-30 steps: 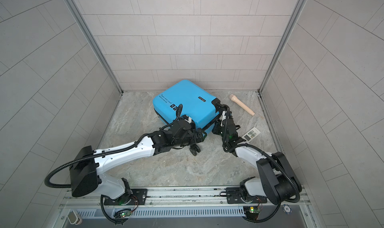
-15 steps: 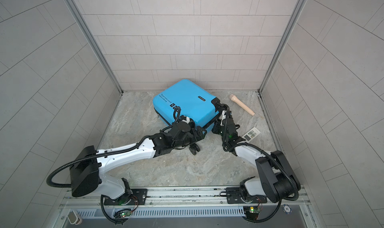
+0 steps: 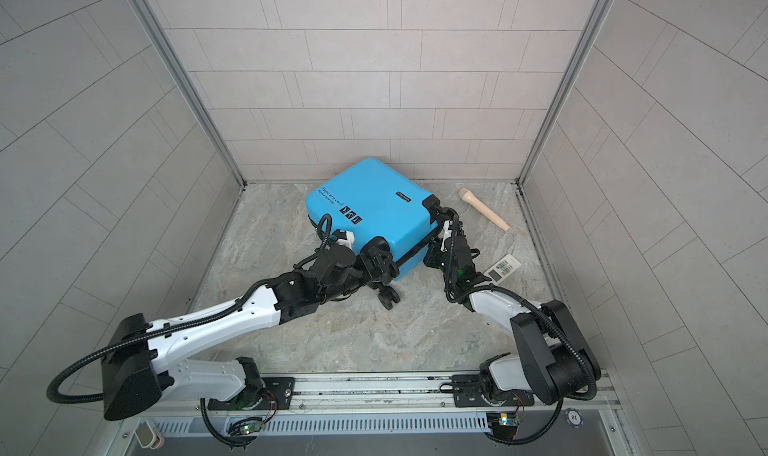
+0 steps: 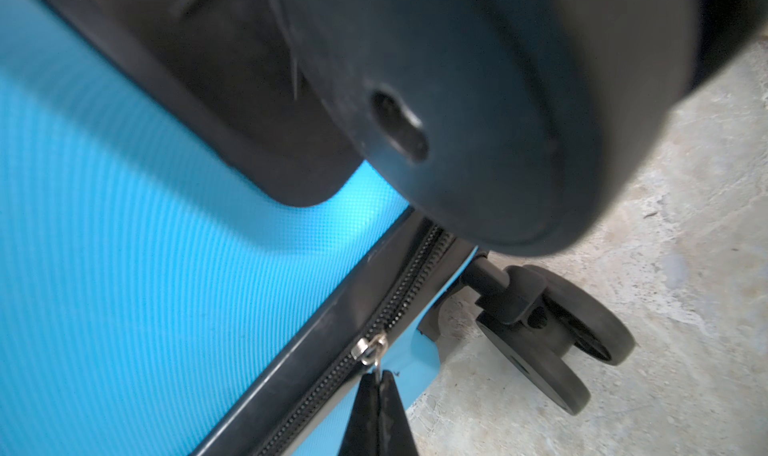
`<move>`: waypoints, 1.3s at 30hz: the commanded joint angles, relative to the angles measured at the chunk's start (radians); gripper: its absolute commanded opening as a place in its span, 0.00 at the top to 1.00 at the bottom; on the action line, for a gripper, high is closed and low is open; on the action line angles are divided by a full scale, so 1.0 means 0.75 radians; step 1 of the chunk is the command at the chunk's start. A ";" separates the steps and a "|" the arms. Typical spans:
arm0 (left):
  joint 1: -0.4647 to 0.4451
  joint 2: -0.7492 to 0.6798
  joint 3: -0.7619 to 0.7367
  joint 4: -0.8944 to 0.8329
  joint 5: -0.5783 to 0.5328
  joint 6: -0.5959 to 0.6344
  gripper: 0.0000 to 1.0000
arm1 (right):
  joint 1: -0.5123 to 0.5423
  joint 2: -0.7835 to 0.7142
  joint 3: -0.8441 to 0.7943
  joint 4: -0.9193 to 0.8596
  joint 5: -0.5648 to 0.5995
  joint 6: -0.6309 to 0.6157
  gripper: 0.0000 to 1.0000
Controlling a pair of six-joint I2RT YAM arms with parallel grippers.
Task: Pack the luggage
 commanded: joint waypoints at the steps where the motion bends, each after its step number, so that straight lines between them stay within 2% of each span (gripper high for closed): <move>1: -0.005 -0.052 -0.010 -0.119 0.013 -0.019 0.01 | -0.001 0.029 -0.002 -0.068 -0.016 -0.003 1.00; 6: -0.017 -0.014 0.093 -0.162 0.119 -0.029 0.01 | -0.001 0.038 -0.011 -0.054 -0.021 0.004 1.00; 12: -0.046 0.065 0.178 -0.101 0.177 -0.057 0.00 | -0.001 0.029 -0.013 -0.053 -0.018 0.003 1.00; 31: -0.010 0.267 0.242 0.122 0.094 -0.129 0.00 | -0.001 0.028 -0.018 -0.029 -0.024 0.022 1.00; 39: 0.019 0.242 0.192 0.170 -0.011 -0.168 0.08 | -0.002 0.036 -0.023 -0.015 -0.023 0.022 1.00</move>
